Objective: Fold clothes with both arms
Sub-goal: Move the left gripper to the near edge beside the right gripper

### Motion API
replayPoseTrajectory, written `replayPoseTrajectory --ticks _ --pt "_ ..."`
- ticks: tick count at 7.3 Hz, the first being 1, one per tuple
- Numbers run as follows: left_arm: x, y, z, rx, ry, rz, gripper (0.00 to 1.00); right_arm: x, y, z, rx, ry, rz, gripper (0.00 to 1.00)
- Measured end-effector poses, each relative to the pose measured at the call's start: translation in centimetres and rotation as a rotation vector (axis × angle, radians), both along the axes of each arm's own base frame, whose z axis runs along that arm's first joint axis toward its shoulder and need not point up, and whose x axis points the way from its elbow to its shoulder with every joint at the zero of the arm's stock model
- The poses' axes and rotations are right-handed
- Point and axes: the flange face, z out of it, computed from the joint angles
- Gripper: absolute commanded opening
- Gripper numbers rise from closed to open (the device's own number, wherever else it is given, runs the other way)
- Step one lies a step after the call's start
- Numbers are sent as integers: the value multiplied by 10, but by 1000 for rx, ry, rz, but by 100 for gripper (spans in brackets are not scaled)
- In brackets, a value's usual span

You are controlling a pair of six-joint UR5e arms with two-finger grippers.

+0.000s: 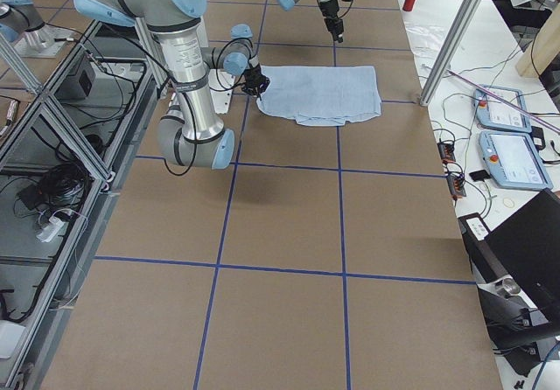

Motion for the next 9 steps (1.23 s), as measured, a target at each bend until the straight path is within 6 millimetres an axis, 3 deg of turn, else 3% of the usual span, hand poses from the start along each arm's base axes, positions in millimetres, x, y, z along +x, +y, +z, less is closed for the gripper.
replayPoseTrajectory --ticks 3,5,7,9 --pt "62 141 -3 -206 58 17 58 3 2 2 1 0 0 0" --pt "91 213 17 -297 31 30 62 3 3 1 2 0 0 0" --pt "93 253 36 -353 -7 48 65 3 4 1 3 -1 0 0" --pt "97 274 41 -390 -28 63 65 3 4 2 4 1 0 0"
